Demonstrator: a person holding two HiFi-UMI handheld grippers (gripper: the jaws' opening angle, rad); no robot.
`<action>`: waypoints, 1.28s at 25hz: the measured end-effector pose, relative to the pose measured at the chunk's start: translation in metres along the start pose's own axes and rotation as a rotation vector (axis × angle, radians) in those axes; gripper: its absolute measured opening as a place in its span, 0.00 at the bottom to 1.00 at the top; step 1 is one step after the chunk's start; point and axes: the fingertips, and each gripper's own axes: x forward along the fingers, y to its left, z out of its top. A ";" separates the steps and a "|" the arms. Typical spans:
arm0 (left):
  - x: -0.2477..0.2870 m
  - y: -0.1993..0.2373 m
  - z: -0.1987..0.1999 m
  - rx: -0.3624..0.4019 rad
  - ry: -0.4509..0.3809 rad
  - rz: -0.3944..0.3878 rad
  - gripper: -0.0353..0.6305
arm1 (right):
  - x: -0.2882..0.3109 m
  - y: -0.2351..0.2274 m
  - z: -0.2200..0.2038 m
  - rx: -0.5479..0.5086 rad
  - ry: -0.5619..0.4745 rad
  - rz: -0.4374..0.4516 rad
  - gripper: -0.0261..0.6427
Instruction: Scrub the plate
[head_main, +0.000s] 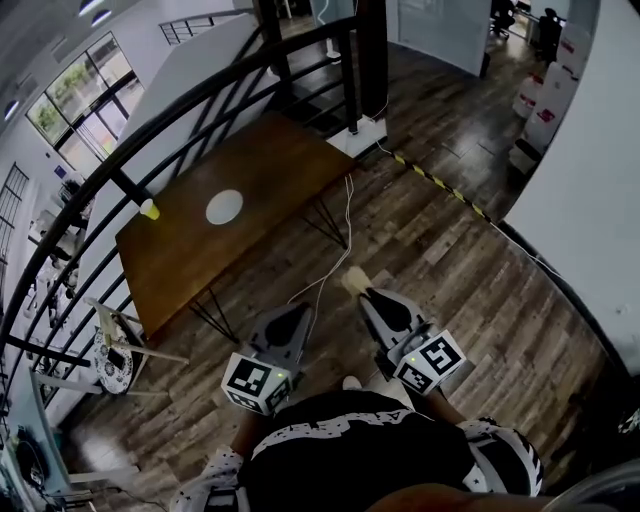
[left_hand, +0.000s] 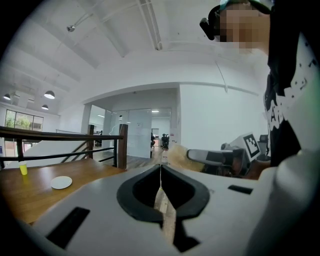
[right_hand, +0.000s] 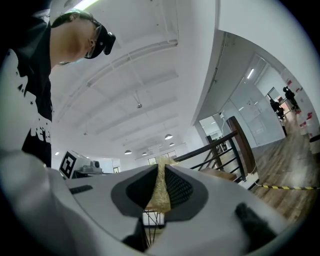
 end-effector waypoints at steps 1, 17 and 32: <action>0.000 -0.001 0.000 -0.001 0.005 0.002 0.07 | 0.000 -0.001 -0.001 -0.002 0.003 0.003 0.11; 0.019 0.038 -0.005 -0.046 -0.028 -0.082 0.07 | 0.033 -0.001 -0.008 -0.050 0.054 -0.062 0.11; 0.014 0.130 0.000 -0.072 -0.067 -0.098 0.07 | 0.123 0.019 -0.017 -0.083 0.073 -0.076 0.11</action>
